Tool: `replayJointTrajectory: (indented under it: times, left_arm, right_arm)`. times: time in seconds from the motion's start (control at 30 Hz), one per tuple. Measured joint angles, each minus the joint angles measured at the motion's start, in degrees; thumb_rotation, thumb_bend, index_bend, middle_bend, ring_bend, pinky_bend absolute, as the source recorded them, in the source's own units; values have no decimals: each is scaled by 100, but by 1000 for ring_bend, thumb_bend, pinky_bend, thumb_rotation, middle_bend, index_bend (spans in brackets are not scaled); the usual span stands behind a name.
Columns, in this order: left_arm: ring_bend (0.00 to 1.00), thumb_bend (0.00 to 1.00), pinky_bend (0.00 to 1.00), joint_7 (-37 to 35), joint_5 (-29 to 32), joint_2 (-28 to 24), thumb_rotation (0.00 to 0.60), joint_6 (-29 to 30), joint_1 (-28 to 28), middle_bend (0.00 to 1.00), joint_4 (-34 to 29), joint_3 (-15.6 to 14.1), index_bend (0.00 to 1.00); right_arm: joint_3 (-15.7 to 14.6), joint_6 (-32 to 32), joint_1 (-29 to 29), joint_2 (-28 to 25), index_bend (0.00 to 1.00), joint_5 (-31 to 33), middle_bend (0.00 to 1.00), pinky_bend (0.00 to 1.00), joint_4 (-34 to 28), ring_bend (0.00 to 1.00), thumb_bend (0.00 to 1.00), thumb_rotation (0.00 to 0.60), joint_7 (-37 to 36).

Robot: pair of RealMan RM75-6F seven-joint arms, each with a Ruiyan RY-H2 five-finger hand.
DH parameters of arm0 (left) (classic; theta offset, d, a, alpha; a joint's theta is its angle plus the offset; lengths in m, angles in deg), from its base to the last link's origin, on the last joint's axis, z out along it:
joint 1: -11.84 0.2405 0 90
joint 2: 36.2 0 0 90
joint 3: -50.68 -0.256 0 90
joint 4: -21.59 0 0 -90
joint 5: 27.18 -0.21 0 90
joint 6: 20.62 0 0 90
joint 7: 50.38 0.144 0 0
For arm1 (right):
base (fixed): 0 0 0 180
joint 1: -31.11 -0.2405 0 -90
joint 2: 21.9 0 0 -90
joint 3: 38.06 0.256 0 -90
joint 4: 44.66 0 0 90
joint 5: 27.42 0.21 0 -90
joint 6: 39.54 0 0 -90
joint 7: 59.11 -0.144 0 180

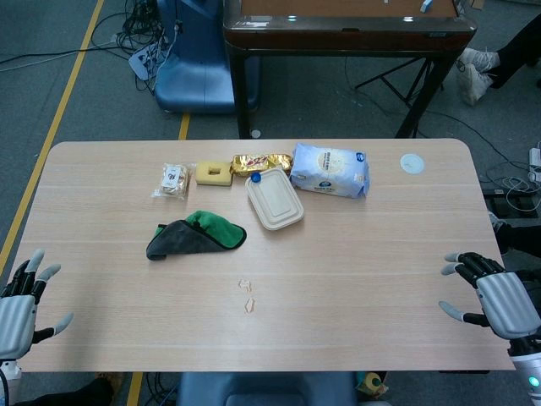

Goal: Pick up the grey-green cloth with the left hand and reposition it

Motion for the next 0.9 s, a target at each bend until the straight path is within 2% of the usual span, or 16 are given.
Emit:
replayJointTrajectory:
  times: [0.3,0.53,0.73,0.9]
  left_arm:
    - [45,141,227,-136,-103,-31,600,-316,-240,0,82,22,187]
    - [48,142,227,-501,-198,-123,600,-945,-746,0,195,146,187]
    - [48,141,227,-1350,-426,-178,600,-1866,-1457,0,588,205,187]
    - [48,141,227,-2283,-641,-9,600,-2644,-2193,0,1359,230,187]
  right_arm:
    - [42,96,13,-104,397,-25,295,319,-105,234,228,600,93]
    - [85,178,-10,-242,397,-132,295,319,-290,234,228,600,261]
    - [79,205,0,-325,397,-187,295,319,-451,234,229,600,402]
    - [51,219,37,-343,397,-200,295,319,-520,234,228,600,466]
